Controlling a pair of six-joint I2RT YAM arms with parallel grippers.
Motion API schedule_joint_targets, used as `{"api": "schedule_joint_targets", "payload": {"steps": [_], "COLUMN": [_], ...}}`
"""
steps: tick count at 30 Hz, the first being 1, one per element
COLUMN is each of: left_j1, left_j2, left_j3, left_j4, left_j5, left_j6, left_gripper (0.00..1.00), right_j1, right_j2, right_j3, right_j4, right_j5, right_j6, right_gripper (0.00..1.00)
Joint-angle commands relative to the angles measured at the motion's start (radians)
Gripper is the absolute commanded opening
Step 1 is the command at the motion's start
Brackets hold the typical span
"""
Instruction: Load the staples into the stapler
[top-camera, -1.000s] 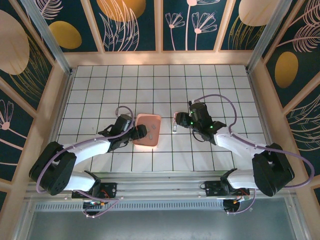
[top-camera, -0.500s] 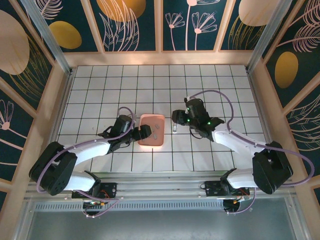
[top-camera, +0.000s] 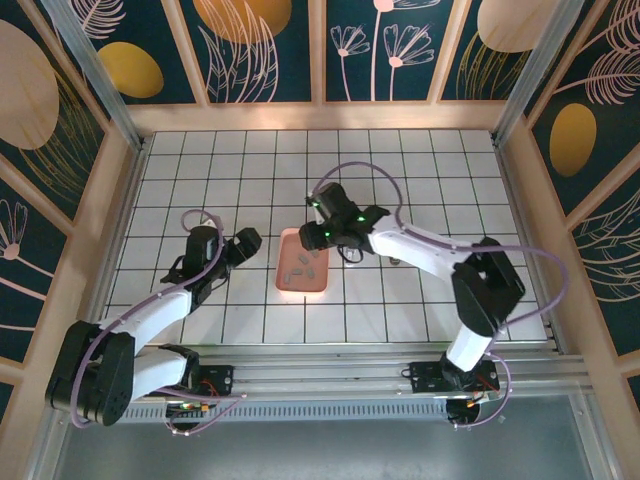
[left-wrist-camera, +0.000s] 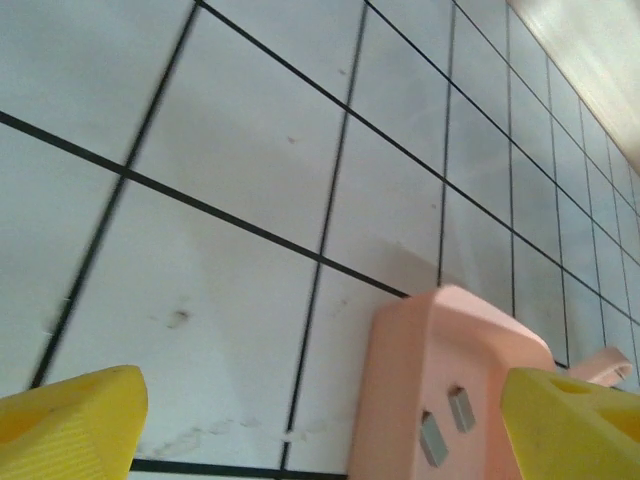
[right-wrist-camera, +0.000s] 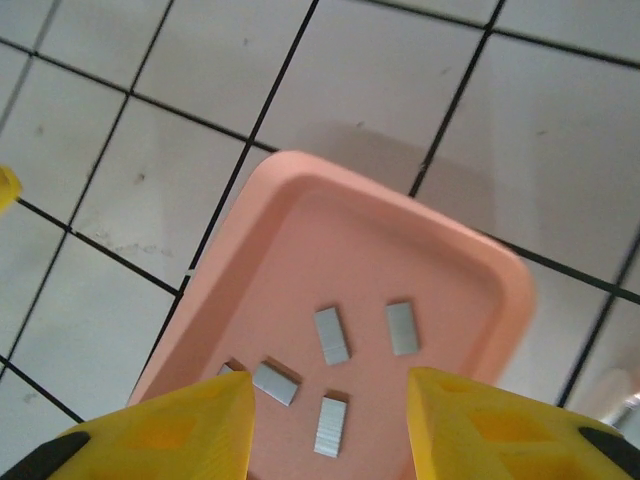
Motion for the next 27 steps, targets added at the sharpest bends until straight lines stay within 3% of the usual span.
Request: {"api": "schedule_joint_targets", "payload": {"steps": [1,8,27], "left_j1": [0.023,0.038,0.041], "left_j2": [0.019,0.092,0.092], "left_j3": [-0.021,-0.061,-0.05], "left_j4": [0.089,0.212,0.194], "left_j5": [0.079,0.14,0.151], "left_j6": [0.004,-0.057,-0.029], "left_gripper": [0.91,0.92,0.92], "right_j1": [0.023,0.031,0.036], "right_j2": [0.095,0.26,0.411], "right_j3": [0.091,0.229,0.291], "right_j4": [-0.121,-0.2,-0.206], "right_j5": [-0.002,-0.024,0.025], "right_j6": [-0.049,-0.072,-0.087], "right_gripper": [0.43,0.35,0.34]}}
